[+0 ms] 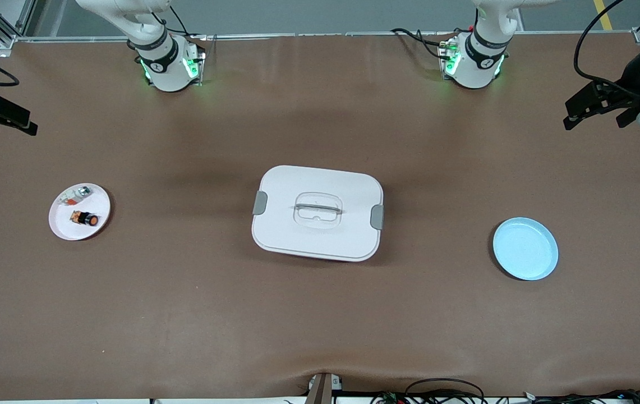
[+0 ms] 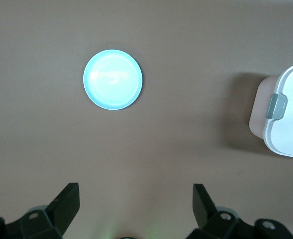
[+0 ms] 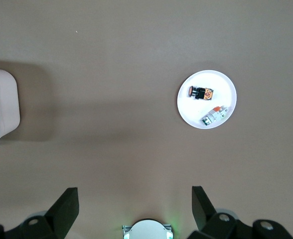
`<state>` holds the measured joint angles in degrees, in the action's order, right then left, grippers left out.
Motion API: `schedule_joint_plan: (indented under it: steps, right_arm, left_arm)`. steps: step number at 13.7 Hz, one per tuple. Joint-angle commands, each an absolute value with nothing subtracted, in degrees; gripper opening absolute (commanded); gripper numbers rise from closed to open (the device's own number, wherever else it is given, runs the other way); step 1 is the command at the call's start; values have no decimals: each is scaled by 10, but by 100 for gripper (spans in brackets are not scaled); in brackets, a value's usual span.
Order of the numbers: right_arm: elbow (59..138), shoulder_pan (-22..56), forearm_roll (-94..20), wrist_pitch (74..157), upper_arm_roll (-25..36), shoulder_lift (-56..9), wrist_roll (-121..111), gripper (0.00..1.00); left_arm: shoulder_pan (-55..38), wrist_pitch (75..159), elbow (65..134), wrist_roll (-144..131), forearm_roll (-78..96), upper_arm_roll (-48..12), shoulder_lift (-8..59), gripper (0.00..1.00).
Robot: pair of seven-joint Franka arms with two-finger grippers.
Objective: Transfer orange switch to right arm and place
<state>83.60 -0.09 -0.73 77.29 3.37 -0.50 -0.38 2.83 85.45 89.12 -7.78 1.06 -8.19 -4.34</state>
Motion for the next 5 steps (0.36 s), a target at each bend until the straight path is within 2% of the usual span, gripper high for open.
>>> schedule_joint_plan:
  steps: [1,5]
  right_arm:
    - [855,27,-12,777,67,19,4,100]
    - [862,4,-12,782,56,22,4,100]
  left_arm:
    - [30,845,882,-81,-2,-86,-44,100]
    - [30,845,875,-79,-4,-87,-42,100]
